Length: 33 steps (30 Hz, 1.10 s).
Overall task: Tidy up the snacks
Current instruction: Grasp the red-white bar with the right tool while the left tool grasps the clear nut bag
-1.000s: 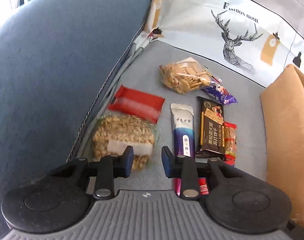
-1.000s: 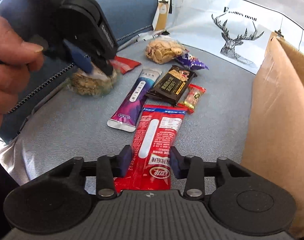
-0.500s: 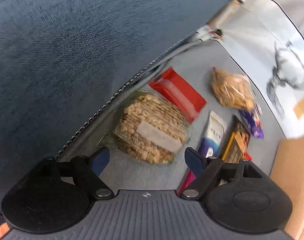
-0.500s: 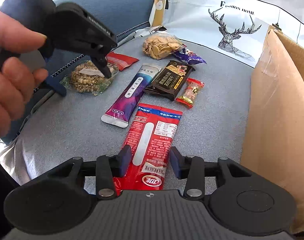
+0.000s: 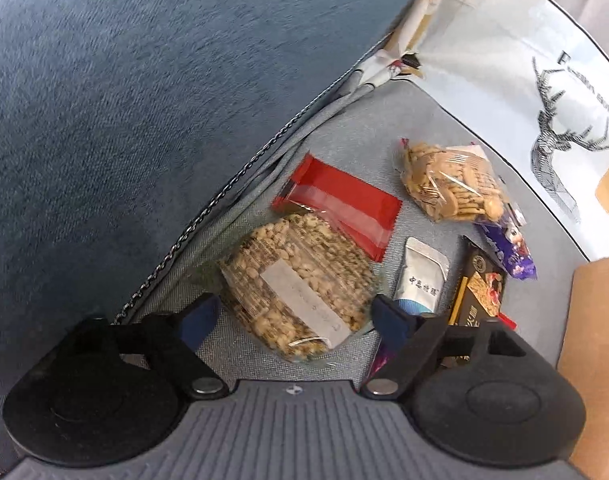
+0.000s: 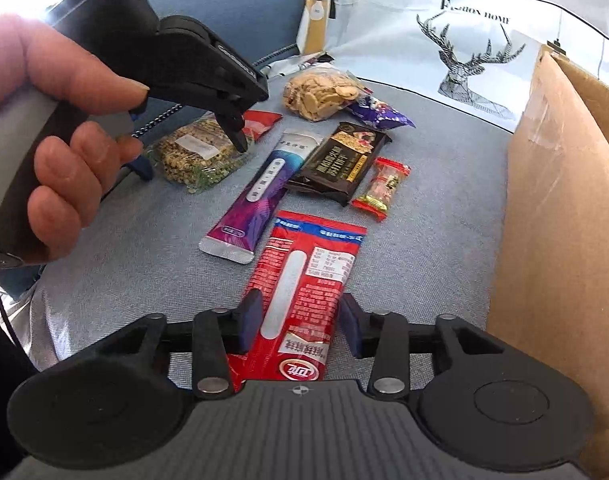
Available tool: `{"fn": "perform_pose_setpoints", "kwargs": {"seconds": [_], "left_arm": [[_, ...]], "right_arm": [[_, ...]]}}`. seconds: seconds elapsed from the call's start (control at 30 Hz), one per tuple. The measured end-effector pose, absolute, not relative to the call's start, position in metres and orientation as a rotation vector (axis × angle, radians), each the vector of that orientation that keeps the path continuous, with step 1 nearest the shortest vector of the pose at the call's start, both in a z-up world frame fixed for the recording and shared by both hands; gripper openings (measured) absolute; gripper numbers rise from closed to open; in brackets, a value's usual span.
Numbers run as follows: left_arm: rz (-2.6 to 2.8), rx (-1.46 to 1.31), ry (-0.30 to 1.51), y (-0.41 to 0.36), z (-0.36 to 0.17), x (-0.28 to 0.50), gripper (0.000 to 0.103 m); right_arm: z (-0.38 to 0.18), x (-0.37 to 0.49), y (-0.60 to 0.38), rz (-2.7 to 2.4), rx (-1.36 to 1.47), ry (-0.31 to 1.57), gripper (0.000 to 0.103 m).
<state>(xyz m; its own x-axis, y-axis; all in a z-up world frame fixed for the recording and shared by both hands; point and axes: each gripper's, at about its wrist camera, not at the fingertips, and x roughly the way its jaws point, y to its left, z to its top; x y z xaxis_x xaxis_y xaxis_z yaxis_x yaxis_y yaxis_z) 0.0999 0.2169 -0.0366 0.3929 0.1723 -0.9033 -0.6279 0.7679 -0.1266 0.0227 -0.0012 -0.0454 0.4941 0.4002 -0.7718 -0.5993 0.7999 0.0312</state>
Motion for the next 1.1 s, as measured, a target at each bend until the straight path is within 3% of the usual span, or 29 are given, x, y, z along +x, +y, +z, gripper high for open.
{"fn": "perform_pose_setpoints", "kwargs": {"seconds": [0.37,0.6,1.1], "left_arm": [[0.338,-0.533,1.021,0.213,-0.020,0.079,0.075],[0.123,-0.491,1.154,0.194,-0.031,0.080,0.076],[0.169,-0.423,1.169,0.189,-0.037,0.089,0.091]], "right_arm": [[-0.040,0.010,0.000,0.620,-0.317,0.804,0.031],[-0.039,0.010,-0.002,0.609,-0.322,0.809,0.032],[-0.044,0.016,-0.002,0.600,-0.303,0.843,0.038]]}}
